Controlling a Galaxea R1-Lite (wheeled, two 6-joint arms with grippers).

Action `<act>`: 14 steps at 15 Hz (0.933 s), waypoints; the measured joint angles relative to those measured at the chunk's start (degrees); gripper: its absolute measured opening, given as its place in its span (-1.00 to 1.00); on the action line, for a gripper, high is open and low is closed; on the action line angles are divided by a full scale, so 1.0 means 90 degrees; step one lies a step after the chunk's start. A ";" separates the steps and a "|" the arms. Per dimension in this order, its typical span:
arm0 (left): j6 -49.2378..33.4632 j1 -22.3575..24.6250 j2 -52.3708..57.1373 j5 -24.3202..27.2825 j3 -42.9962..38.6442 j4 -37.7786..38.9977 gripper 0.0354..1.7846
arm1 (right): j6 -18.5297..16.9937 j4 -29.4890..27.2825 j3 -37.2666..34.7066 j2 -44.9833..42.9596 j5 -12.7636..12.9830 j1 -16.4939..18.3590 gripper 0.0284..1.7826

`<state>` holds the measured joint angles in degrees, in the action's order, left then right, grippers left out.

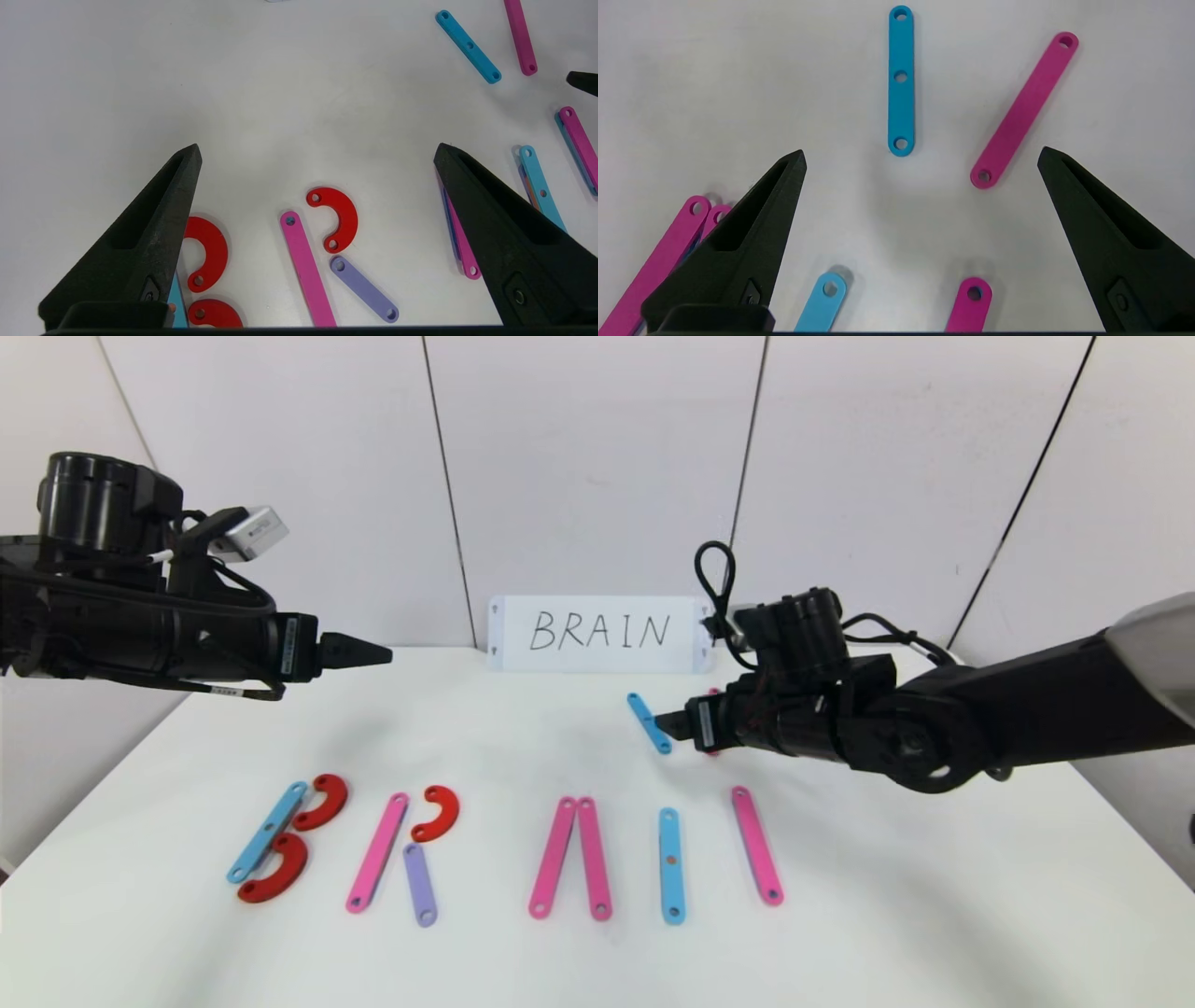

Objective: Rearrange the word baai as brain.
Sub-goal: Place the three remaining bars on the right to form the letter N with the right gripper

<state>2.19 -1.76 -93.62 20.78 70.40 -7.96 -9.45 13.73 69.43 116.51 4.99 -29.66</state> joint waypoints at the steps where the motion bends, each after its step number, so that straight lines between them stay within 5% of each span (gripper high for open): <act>1: -0.0003 0.0003 -0.0009 -0.0001 0.0005 0.0003 0.95 | 0.0083 0.0012 0.0221 0.0209 -0.0104 0.0058 0.95; 14: 0.0001 0.0003 -0.0150 -0.0007 0.0020 0.0012 0.95 | 0.0947 0.0069 0.1768 0.2013 -0.0245 0.0188 0.95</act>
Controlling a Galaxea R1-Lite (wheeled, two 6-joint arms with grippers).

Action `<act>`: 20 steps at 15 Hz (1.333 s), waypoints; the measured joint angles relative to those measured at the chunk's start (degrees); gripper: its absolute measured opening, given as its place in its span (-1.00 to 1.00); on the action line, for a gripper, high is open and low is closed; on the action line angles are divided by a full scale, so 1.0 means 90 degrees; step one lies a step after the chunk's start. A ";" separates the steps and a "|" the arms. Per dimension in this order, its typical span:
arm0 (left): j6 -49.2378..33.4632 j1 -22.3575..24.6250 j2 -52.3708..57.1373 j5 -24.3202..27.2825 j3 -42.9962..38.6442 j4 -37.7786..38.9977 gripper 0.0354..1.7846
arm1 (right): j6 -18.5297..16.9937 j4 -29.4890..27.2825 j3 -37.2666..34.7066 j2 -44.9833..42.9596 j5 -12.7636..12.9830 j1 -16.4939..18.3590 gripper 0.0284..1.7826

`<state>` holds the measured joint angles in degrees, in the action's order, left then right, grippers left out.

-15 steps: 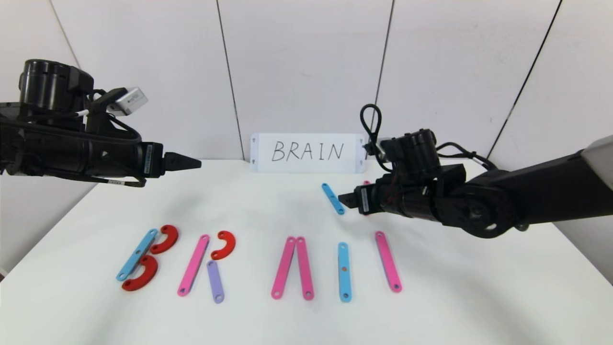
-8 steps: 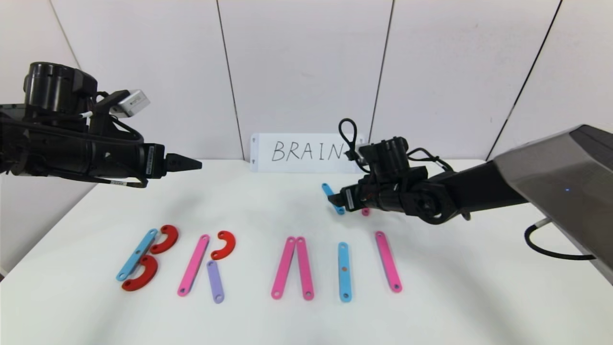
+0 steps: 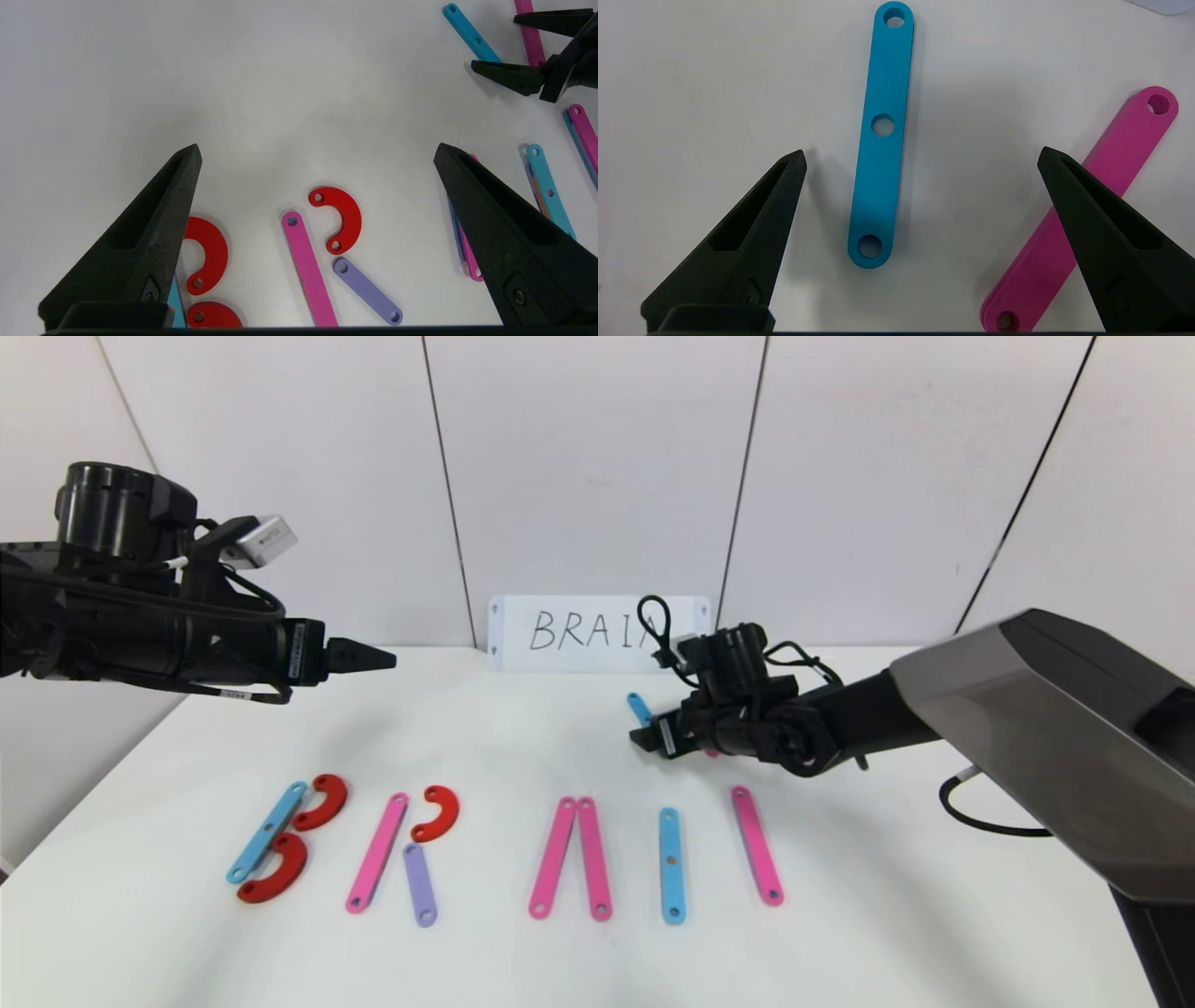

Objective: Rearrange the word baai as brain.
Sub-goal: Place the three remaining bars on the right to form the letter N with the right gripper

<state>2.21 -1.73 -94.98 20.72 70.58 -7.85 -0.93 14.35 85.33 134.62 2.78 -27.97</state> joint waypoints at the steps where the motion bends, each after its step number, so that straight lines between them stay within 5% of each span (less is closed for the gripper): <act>1: 0.0000 0.0000 -0.0001 0.0000 0.0000 0.0000 0.95 | 0.0054 0.0004 0.0012 0.0034 0.0007 -0.0019 0.95; 7: 0.0008 -0.0003 -0.0001 0.0007 -0.0003 0.0000 0.95 | 0.0207 0.0065 0.0107 0.0206 0.0058 -0.0077 0.77; 15: 0.0011 -0.0005 -0.0001 0.0009 -0.0018 -0.0003 0.95 | 0.0157 0.0056 0.0111 0.0272 0.0037 -0.0074 -0.56; 20: 0.0005 -0.0007 -0.0007 0.0009 -0.0020 -0.0003 0.95 | 0.0130 0.0043 0.0070 0.0260 0.0027 -0.0072 -0.70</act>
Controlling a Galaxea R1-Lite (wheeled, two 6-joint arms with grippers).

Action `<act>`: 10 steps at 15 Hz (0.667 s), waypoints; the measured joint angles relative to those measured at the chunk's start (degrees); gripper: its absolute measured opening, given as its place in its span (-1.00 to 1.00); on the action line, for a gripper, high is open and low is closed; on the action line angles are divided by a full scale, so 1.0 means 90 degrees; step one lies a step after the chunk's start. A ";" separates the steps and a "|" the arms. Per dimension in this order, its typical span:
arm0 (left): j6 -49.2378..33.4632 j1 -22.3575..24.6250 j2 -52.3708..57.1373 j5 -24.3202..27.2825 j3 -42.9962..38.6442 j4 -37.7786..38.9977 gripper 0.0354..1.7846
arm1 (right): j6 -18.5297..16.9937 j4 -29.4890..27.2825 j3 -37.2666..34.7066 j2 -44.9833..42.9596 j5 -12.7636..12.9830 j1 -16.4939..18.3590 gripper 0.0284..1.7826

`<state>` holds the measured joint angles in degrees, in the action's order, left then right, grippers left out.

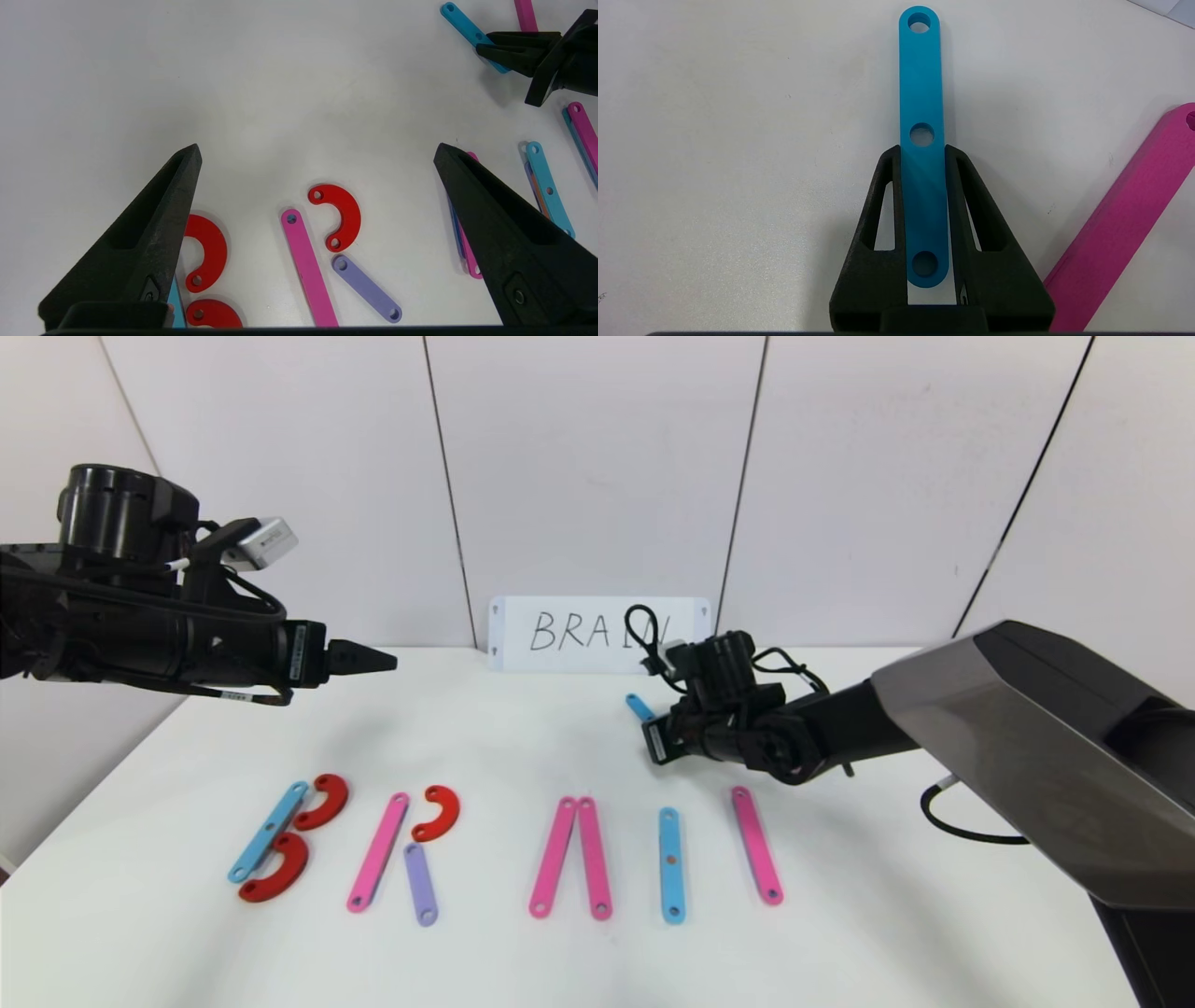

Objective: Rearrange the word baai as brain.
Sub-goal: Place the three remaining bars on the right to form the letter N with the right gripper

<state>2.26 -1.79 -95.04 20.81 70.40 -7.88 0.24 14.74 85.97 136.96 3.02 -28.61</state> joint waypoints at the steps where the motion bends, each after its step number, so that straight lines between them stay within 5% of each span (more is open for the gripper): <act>1: 0.0003 0.0000 -0.0003 -0.0003 0.0003 0.0000 0.95 | 0.0000 -0.0012 -0.0031 -0.0027 0.0003 -0.0003 -0.70; 10: 0.0003 -0.0035 -0.0015 -0.0003 0.0000 0.0000 0.95 | -0.0024 -0.0043 -0.0998 -0.1139 -0.0024 0.0072 -0.70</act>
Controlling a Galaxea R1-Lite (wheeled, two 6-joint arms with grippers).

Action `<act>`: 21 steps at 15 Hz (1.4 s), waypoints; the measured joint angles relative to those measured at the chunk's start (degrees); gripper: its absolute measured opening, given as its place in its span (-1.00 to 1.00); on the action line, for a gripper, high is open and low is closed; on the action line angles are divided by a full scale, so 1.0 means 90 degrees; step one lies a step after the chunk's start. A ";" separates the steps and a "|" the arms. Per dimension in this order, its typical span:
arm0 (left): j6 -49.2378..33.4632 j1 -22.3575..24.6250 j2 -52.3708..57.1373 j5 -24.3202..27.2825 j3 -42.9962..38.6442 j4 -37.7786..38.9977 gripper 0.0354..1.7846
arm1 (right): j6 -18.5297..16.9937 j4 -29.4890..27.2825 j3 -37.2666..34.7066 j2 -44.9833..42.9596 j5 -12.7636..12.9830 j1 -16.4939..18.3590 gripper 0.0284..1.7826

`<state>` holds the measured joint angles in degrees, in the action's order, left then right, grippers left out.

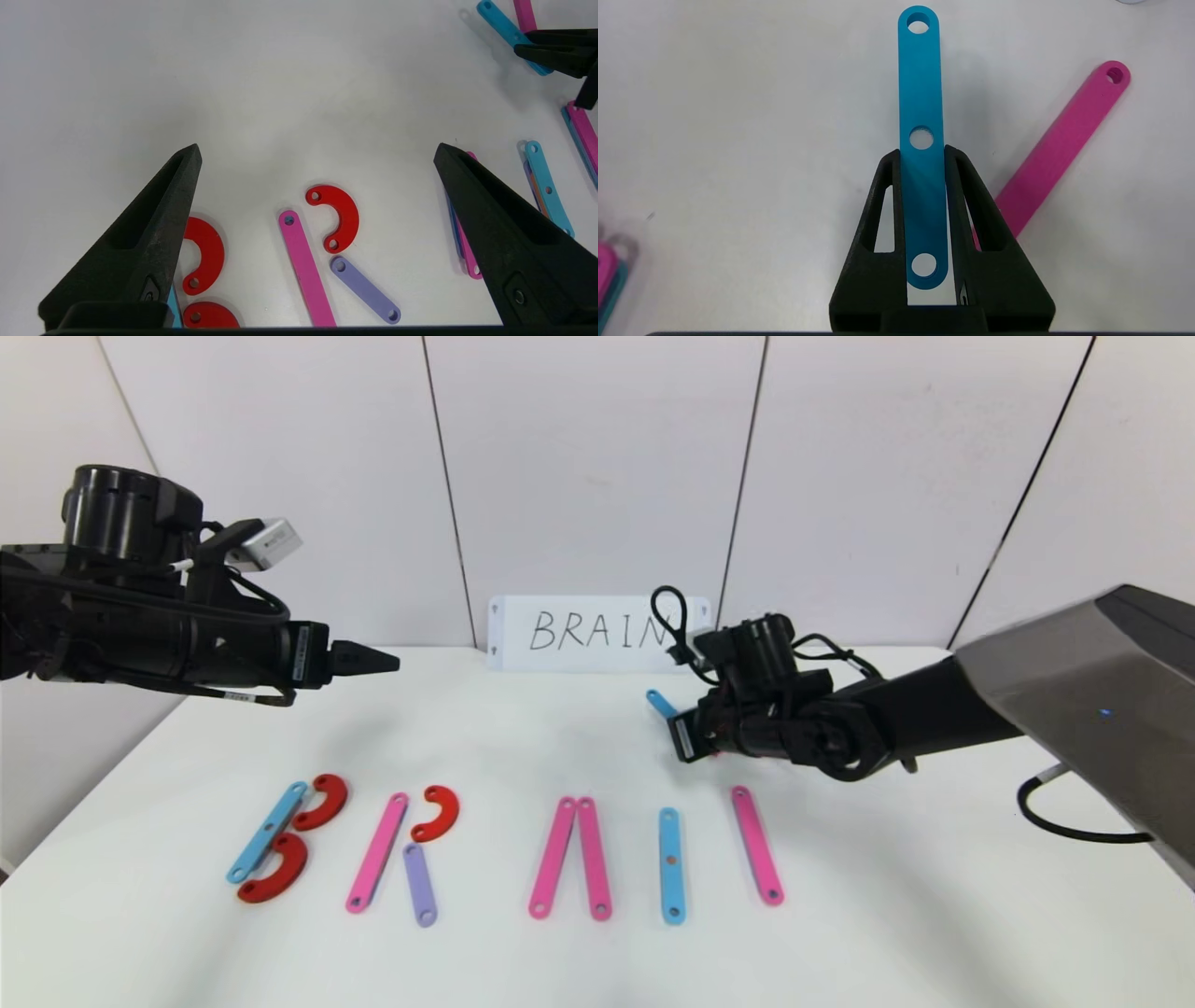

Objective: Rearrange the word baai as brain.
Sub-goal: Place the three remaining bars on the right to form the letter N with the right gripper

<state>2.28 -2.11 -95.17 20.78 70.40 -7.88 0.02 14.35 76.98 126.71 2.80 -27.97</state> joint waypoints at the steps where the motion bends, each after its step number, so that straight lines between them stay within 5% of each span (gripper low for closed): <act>1: 0.0000 0.0000 0.0000 0.0000 0.0000 0.0003 0.95 | 0.0000 0.0014 -0.0215 -0.0251 -0.0009 0.0020 -0.70; 6: -0.0003 -0.0001 0.0031 0.0000 -0.0001 0.0000 0.95 | 0.0005 0.0034 -0.1892 -0.1848 -0.0440 0.0171 -0.70; 13: -0.0003 0.0000 0.0114 0.0000 -0.0022 -0.0009 0.95 | 0.0112 0.0053 -0.4202 -0.3417 -0.1713 0.1159 -0.70; 17: 0.0000 -0.0007 0.0112 0.0000 -0.0031 -0.0009 0.95 | 0.0129 0.0169 -0.4534 -0.3378 -0.1825 0.1451 -0.70; 21: 0.0000 -0.0004 0.0104 0.0000 -0.0031 -0.0009 0.95 | 0.0144 0.1080 -0.4738 -0.2962 -0.1806 0.1537 -0.70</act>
<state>2.28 -2.15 -94.23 20.78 70.12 -7.96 1.32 24.06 34.34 100.05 -13.45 -14.13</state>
